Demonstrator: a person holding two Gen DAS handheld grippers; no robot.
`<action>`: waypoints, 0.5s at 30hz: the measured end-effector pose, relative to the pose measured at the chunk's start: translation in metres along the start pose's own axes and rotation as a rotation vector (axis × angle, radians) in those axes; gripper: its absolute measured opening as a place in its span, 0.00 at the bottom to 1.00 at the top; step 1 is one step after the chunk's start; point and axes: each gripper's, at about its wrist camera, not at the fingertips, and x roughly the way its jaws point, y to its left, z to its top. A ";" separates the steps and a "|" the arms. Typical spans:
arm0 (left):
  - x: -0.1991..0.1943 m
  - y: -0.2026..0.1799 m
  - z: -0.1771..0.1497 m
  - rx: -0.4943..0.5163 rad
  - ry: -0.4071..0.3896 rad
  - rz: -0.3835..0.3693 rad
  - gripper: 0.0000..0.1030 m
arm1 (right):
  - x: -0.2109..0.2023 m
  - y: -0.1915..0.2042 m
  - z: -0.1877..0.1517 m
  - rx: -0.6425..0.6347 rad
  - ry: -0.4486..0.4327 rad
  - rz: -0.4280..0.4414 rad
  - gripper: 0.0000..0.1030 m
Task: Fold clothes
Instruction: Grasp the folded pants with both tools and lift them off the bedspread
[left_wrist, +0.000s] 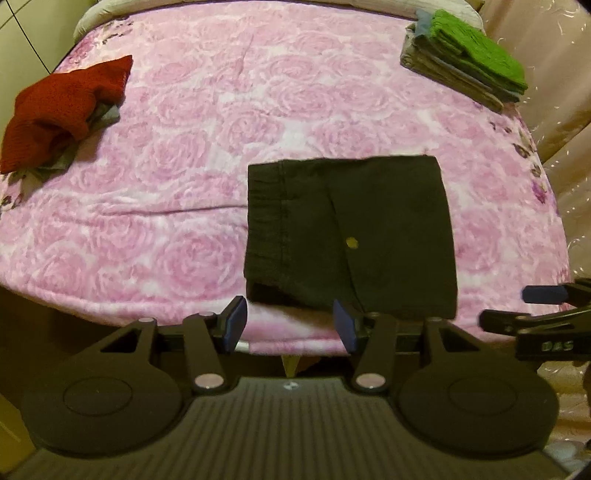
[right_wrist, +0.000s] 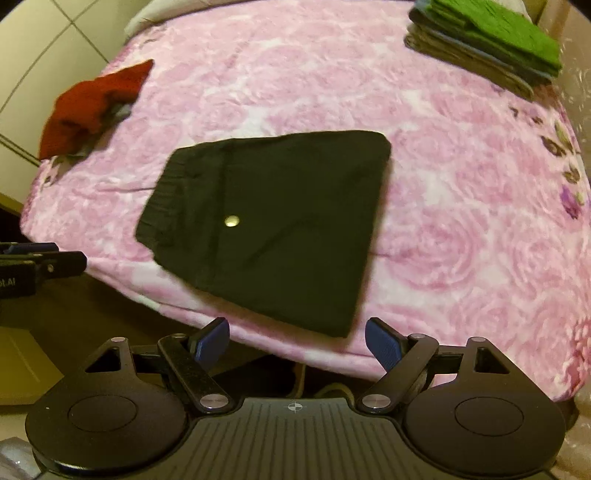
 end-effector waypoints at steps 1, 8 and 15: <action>0.005 0.006 0.005 -0.010 0.005 -0.017 0.46 | 0.000 -0.004 0.005 0.017 -0.005 0.000 0.81; 0.041 0.060 0.035 -0.116 -0.032 -0.177 0.61 | 0.009 -0.038 0.048 0.151 -0.076 0.039 0.81; 0.130 0.096 0.039 -0.220 0.034 -0.343 0.61 | 0.057 -0.077 0.057 0.281 -0.098 0.156 0.92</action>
